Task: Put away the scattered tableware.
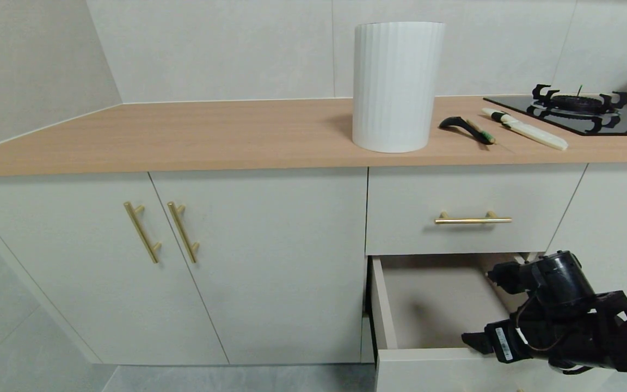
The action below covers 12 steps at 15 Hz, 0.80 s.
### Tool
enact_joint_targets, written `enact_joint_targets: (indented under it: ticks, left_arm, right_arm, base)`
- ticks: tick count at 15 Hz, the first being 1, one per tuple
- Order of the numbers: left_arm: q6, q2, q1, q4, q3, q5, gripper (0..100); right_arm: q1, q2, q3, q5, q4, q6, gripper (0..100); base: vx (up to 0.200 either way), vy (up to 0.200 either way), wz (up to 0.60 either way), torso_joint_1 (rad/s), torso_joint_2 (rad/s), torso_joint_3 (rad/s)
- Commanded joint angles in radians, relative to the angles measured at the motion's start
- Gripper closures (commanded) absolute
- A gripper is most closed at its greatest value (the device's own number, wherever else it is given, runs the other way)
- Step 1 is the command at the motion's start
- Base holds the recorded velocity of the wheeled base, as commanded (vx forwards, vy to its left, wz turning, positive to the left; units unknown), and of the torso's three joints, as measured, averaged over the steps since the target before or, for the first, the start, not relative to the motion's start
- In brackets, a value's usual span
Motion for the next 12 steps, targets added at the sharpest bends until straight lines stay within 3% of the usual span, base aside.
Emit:
enact_joint_targets:
  ticks: [1, 12]
  left_arm:
    - [0.000, 0.000, 0.001, 0.000, 0.000, 0.000, 0]
    - [0.000, 0.000, 0.001, 0.000, 0.000, 0.000, 0]
  right_arm:
    - [0.010, -0.020, 0.001, 0.000, 0.031, -0.010, 0]
    - [0.068, -0.092, 0.013, 0.017, 0.253, -0.110, 0]
  base:
    - [0.000, 0.000, 0.00, 0.000, 0.00, 0.000]
    - [0.000, 0.000, 0.00, 0.000, 0.00, 0.000]
